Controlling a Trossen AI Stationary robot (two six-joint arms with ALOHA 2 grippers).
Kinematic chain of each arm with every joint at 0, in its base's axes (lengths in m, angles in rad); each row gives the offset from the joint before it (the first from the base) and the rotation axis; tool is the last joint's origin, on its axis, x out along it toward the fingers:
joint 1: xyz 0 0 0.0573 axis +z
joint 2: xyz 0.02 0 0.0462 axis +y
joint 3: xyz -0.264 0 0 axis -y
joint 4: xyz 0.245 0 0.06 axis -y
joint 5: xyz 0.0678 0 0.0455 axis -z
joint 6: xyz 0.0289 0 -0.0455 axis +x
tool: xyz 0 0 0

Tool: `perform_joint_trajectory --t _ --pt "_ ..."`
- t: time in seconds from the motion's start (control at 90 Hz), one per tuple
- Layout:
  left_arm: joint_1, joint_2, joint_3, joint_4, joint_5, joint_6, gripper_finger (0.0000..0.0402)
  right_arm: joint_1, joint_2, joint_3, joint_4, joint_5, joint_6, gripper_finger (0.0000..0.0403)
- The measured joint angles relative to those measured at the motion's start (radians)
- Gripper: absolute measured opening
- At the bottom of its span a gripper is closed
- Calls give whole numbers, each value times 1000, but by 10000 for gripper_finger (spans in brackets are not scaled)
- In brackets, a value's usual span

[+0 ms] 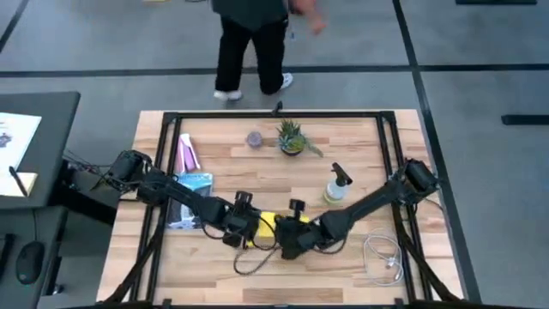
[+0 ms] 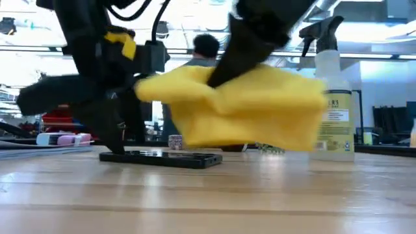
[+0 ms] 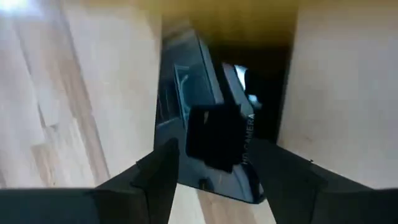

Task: Apply microfiber cloth
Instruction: Wipe the cellphone with the microfiber cloth

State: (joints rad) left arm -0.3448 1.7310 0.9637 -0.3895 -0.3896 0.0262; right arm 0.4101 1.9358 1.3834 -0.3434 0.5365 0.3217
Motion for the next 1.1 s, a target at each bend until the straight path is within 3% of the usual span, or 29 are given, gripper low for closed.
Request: perform_joint_trajectory --t 0.2,0.511,0.722,0.911,1.1 --pt "16 3 -19 12 74 -110 188 -61 16 0 40 -244 -17 0" --pt "-32 4 -19 118 125 -318 188 -89 13 -53 -45 -146 58 0" --pt "-36 5 -19 187 78 -350 188 -89 17 -51 158 -177 2 0" --pt "-34 5 -20 194 71 -351 188 -115 29 -56 199 -181 -37 0" --pt "-34 6 -20 202 66 -353 188 -131 122 -76 351 -281 -66 0"
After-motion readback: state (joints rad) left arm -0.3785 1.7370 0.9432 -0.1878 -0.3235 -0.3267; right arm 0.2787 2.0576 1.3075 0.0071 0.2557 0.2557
